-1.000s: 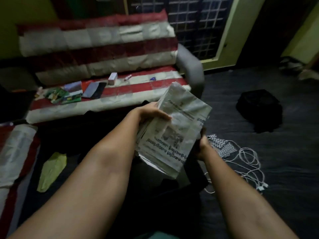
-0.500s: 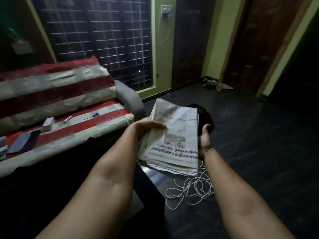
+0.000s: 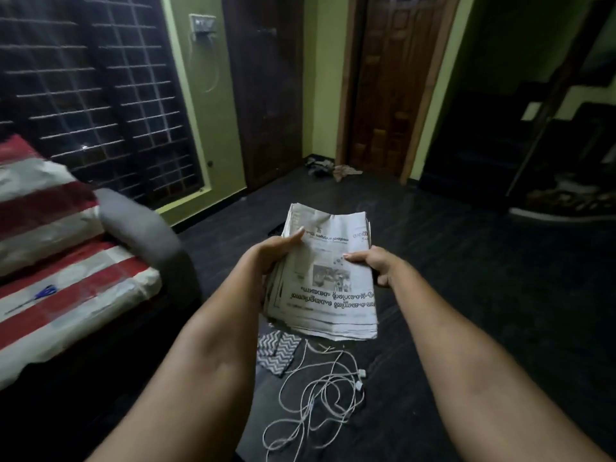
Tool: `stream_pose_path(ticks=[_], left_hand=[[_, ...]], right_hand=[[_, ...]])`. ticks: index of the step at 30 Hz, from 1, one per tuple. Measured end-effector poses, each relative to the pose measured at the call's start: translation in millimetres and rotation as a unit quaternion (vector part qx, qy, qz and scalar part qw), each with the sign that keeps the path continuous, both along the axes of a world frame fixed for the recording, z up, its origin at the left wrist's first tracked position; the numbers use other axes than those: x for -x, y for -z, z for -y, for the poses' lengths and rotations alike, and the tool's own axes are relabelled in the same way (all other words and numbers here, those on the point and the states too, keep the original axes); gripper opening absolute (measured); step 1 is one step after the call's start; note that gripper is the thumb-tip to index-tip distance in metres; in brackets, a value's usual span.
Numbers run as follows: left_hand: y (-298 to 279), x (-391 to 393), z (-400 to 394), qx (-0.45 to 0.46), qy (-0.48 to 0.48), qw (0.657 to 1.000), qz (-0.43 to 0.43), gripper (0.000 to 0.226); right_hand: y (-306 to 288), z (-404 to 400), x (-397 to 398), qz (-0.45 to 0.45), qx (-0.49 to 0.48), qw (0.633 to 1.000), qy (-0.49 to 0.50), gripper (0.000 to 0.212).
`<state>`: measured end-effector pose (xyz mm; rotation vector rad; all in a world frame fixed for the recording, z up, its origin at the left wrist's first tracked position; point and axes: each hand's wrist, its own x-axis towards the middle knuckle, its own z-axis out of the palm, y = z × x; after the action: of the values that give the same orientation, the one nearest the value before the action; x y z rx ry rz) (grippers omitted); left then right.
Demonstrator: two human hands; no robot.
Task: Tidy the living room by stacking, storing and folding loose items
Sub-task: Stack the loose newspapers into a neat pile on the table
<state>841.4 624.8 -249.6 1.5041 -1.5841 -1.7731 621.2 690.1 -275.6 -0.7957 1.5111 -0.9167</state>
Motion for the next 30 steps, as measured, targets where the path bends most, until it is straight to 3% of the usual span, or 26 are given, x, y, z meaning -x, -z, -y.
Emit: stream_pose_path(ticks=[4,11,17,23,30], left_hand=[[13,52,46,0.044,-0.026,0.999,-0.014,0.054],[30,149,119,0.011,-0.039,0.999,-0.034,0.045],[47,253,193,0.003,-0.066,0.997,-0.032,0.053],[35,347,266,-0.001,-0.11,0.994,-0.016,0.061],[22,398,365,-0.002,-0.175,0.984,0.021,0.065]], right_hand=[[0,32,47,0.028,-0.014,0.999,0.034,0.022],[7,91,138,0.034,-0.053,0.998,0.029,0.016],[21,177,245,-0.045,-0.088,0.995,0.012,0.022],[-13,272,337,-0.106,-0.093,0.99,-0.03,0.02],[-12,403,393,-0.079,-0.081,0.989,-0.096,0.018]])
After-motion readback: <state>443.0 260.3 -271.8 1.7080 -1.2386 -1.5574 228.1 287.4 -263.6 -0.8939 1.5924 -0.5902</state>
